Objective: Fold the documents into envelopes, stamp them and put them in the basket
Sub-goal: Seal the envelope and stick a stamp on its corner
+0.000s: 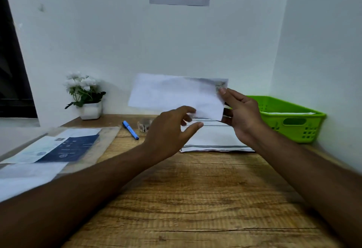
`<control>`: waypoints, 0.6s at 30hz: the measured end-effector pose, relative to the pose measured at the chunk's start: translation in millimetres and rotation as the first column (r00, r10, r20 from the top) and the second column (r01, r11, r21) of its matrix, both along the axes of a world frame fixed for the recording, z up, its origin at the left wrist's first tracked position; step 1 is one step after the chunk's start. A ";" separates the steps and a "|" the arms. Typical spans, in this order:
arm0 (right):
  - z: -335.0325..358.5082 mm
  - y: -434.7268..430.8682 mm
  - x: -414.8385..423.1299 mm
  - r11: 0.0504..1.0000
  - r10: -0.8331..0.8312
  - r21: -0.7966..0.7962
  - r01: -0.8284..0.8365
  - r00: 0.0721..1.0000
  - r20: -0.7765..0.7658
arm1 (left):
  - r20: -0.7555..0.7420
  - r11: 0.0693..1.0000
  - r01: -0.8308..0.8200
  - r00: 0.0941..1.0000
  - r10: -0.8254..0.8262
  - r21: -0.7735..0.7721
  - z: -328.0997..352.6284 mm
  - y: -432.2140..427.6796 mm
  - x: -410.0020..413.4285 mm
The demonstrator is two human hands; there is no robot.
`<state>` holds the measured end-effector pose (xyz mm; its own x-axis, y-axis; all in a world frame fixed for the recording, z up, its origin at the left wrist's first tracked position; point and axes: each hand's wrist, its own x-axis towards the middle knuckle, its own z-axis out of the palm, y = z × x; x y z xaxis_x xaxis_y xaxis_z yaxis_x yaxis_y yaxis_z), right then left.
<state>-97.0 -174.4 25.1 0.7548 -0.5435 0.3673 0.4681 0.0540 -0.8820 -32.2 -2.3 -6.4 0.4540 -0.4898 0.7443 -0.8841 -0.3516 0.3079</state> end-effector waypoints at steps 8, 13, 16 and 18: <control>-5.7 -2.2 2.3 0.977 0.181 -0.096 -0.190 0.979 -0.093 | -0.269 0.971 0.004 0.961 -0.070 -0.240 5.7 0.2 11.2; -14.5 -1.1 5.9 0.946 0.233 -0.190 -0.264 0.958 -0.170 | -0.260 0.955 0.061 0.955 -0.141 -0.292 4.9 0.6 14.9; -17.0 -1.8 6.7 0.928 0.255 -0.222 -0.299 0.945 -0.205 | -0.262 0.946 0.103 0.947 -0.188 -0.306 4.4 0.2 15.9; -16.4 -2.9 6.5 0.923 0.280 -0.211 -0.323 0.937 -0.210 | -0.270 0.945 0.115 0.941 -0.202 -0.306 3.9 -0.5 16.8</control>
